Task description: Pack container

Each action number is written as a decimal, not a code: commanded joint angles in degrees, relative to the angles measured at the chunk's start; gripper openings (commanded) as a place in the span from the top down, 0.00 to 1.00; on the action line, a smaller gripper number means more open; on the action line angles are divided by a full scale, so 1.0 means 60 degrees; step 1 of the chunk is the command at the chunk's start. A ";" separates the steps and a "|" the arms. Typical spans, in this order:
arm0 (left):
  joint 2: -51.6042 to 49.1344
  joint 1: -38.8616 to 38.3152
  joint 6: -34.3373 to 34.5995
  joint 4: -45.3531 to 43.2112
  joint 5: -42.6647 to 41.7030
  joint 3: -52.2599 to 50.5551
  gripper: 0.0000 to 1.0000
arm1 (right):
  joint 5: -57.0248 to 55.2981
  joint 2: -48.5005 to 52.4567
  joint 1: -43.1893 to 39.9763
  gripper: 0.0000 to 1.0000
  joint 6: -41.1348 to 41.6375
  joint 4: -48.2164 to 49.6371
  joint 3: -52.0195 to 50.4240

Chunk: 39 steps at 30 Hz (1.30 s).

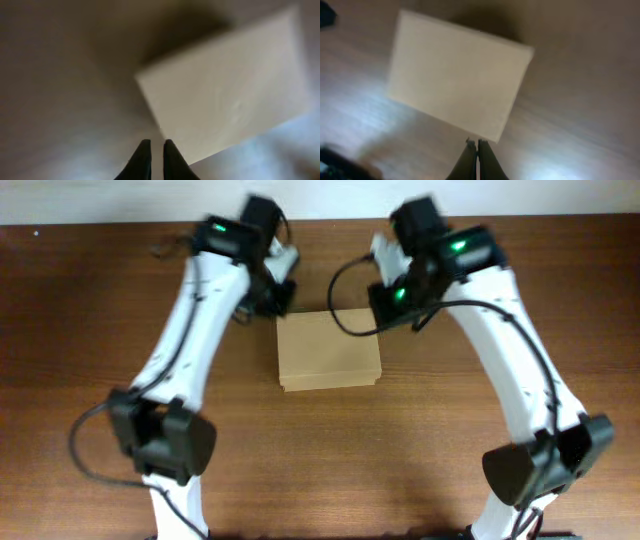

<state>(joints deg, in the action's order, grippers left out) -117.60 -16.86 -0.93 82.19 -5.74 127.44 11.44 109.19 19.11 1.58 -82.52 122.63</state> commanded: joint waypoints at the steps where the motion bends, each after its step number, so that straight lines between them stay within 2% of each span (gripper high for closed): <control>1: 0.1417 0.0317 0.0033 0.0168 0.1293 0.1566 0.87 | -0.1155 -0.0521 0.0000 0.96 0.0062 -0.0816 0.2200; 4: 0.2004 0.0444 -0.0178 0.0335 0.2495 0.2521 0.86 | -0.1974 -0.0525 0.0000 0.96 0.0146 -0.1829 0.4237; 7: 0.2739 0.0743 -0.0178 0.0382 0.2543 0.2896 0.86 | -0.2062 -0.0732 -0.0109 0.95 0.0612 -0.2433 0.5577; 12: 0.3894 0.1494 0.0058 0.0976 0.2514 0.2382 0.86 | -0.2983 -0.2218 -0.0142 0.95 0.0860 -0.2463 0.4827; 15: 0.5067 0.1840 0.0040 0.0448 0.2521 0.0867 0.86 | -0.3144 -0.3526 -0.0142 0.95 0.0863 -0.2426 0.3585; 19: 0.7191 0.2044 0.0044 -0.0696 0.2834 -0.2310 0.86 | -0.3694 -0.5748 -0.0131 0.92 0.1009 -0.2175 0.1384; 24: 0.9978 0.2044 0.0051 -0.2222 0.2892 -0.6506 0.79 | -0.3945 -0.8517 -0.0124 0.87 0.1129 -0.2324 -0.1231; 26: 1.1096 0.2044 0.0124 -0.2663 0.2892 -0.7963 0.71 | -0.4164 -0.9482 -0.0124 0.86 0.1366 -0.2452 -0.2160; 29: 1.2233 0.2044 0.0168 -0.2845 0.2900 -0.9377 0.69 | -0.4200 -1.0579 -0.0124 0.86 0.1402 -0.2463 -0.3187; 30: 1.2520 0.2044 0.0157 -0.2885 0.2903 -0.9755 0.64 | -0.4204 -1.0845 -0.0127 0.85 0.1399 -0.2463 -0.3417; 32: 1.2852 0.2047 0.0153 -0.2929 0.2958 -1.0265 0.46 | -0.4288 -1.1264 -0.0124 0.63 0.1395 -0.2455 -0.3745; 33: 1.2936 0.2044 0.0153 -0.2925 0.2976 -1.0455 0.37 | -0.4411 -1.1431 -0.0124 0.47 0.1395 -0.2441 -0.3850; 34: 1.2968 0.2044 0.0153 -0.2918 0.2973 -1.0575 0.23 | -0.4543 -1.1530 -0.0127 0.16 0.1395 -0.2441 -0.3887; 35: 1.2972 0.2044 0.0153 -0.2911 0.2965 -1.0688 0.01 | -0.4656 -1.1591 -0.0124 0.01 0.1395 -0.2444 -0.3894; 39: 1.2899 0.2044 0.0153 -0.2732 0.2962 -1.0863 0.01 | -0.4772 -1.1632 -0.0124 0.01 0.1395 -0.2463 -0.3891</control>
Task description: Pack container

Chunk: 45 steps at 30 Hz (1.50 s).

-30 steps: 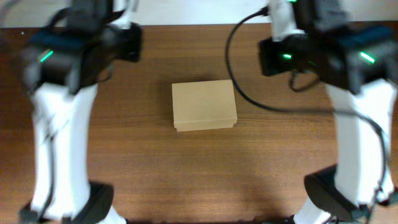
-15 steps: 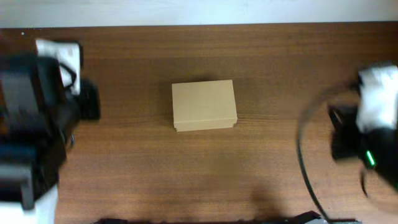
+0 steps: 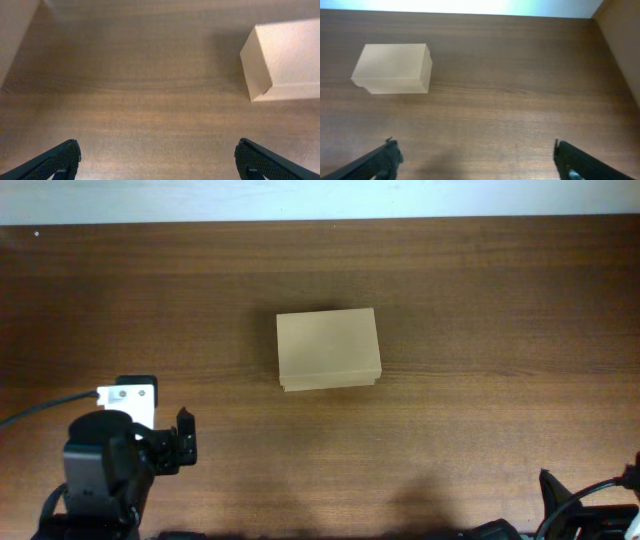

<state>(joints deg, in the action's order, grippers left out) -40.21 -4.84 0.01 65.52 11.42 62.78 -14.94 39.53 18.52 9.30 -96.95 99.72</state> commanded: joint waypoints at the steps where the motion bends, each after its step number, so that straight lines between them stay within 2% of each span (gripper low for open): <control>1: -0.0011 0.0040 -0.0004 0.0080 0.0102 -0.0087 0.01 | -0.0375 -0.0022 -0.0025 0.01 0.0109 -0.0058 -0.0076; 25: -0.0011 0.0040 -0.0004 0.0095 0.0102 -0.0084 0.01 | -0.0382 -0.0022 -0.0029 0.01 0.0095 -0.0051 -0.0109; 30: -0.0011 0.0040 -0.0004 0.0095 0.0102 -0.0087 0.01 | -0.0878 -0.0288 -0.0627 0.01 -0.0073 0.1417 -0.0539; 35: -0.0011 0.0040 -0.0004 0.0095 0.0098 -0.0087 0.01 | -0.0841 -0.1275 -0.1854 0.01 -0.0066 0.4273 -0.2728; 42: -0.0011 0.0040 -0.0004 0.0095 0.0102 -0.0087 0.01 | -0.0790 -0.3468 -0.3432 0.01 0.0270 0.8531 -0.7949; 45: -0.0011 0.0040 -0.0004 0.0095 0.0102 -0.0087 0.01 | -0.0761 -0.4251 -0.3650 0.01 0.0554 0.9734 -0.9828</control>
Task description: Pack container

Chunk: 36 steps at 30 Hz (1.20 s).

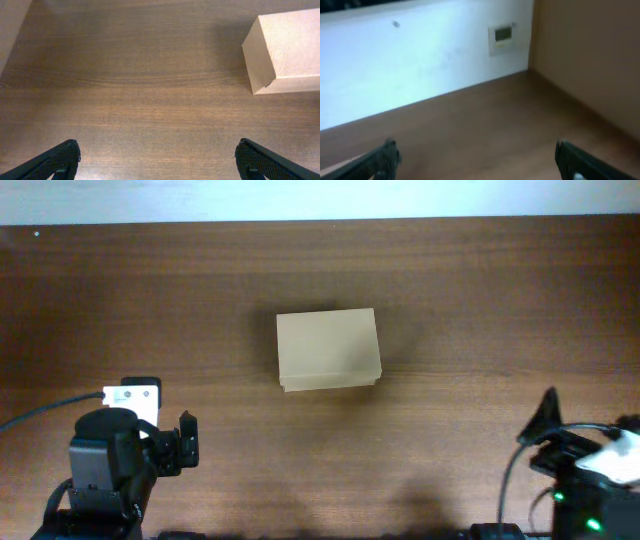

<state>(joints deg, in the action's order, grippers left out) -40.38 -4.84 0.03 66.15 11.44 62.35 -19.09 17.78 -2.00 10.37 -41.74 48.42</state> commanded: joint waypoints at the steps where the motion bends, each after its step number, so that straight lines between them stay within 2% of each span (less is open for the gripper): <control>1: 0.0018 0.0040 -0.0007 -0.0011 0.0098 -0.0015 0.01 | -0.0073 -0.0845 -0.0244 0.01 0.0375 0.0845 -0.1825; 7: 0.0018 0.0040 -0.0007 -0.0011 0.0098 -0.0011 0.01 | -0.0073 -0.1847 -0.0244 0.01 0.0372 0.1836 -0.4248; 13: 0.0018 0.0040 -0.0007 -0.0011 0.0098 -0.0015 0.01 | -0.0153 -0.2204 -0.0244 0.01 0.0364 0.2280 -0.5472; 27: 0.0018 0.0040 -0.0007 -0.0011 0.0098 -0.0015 0.01 | -0.0149 -0.2218 -0.0244 0.01 0.0357 0.2550 -0.6834; 36: 0.0018 0.0040 -0.0007 -0.0011 0.0098 -0.0015 0.01 | -0.0149 -0.2259 -0.0244 0.01 0.0361 0.2677 -0.6838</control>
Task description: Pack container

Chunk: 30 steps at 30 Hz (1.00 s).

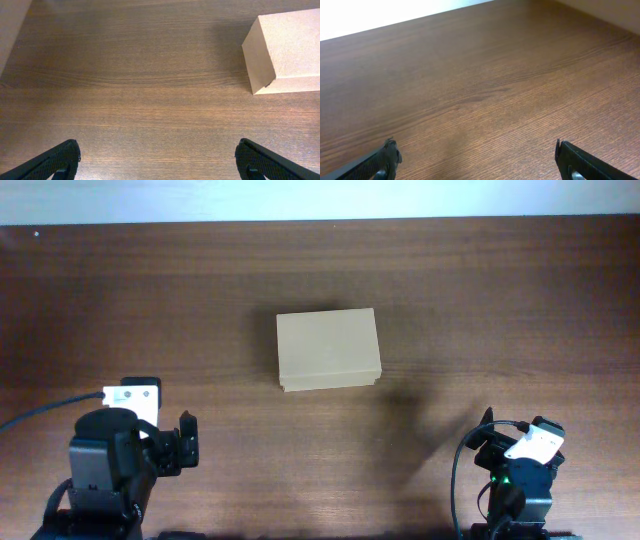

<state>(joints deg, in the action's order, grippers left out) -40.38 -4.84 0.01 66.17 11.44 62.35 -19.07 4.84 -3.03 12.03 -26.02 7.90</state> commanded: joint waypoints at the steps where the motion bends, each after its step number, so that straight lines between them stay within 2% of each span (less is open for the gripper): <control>1: 0.0018 0.0040 -0.0004 -0.0015 0.0098 -0.0015 0.01 | -0.0149 -0.0102 -0.0073 0.01 0.0084 0.0055 -0.0087; 18: 0.0018 0.0040 -0.0004 -0.0015 0.0098 -0.0022 0.01 | -0.0153 -0.0102 -0.0073 0.01 0.0084 0.0055 -0.0087; 23: 0.0572 0.0051 -0.0007 -0.0047 0.0109 -0.0393 0.01 | -0.0153 -0.0102 -0.0073 0.01 0.0084 0.0055 -0.0087; 26: 0.1432 0.0087 -0.0044 -0.1417 0.0532 -0.1381 0.01 | -0.0153 -0.0102 -0.0073 0.01 0.0084 0.0055 -0.0087; 30: 0.2918 0.0087 -0.0040 -0.5617 0.0525 -0.3512 0.01 | -0.0153 -0.0102 -0.0073 0.01 0.0084 0.0055 -0.0087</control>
<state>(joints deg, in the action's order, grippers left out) -27.03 -4.69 -0.03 38.02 13.56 46.81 -19.09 4.80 -3.03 12.01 -25.82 7.86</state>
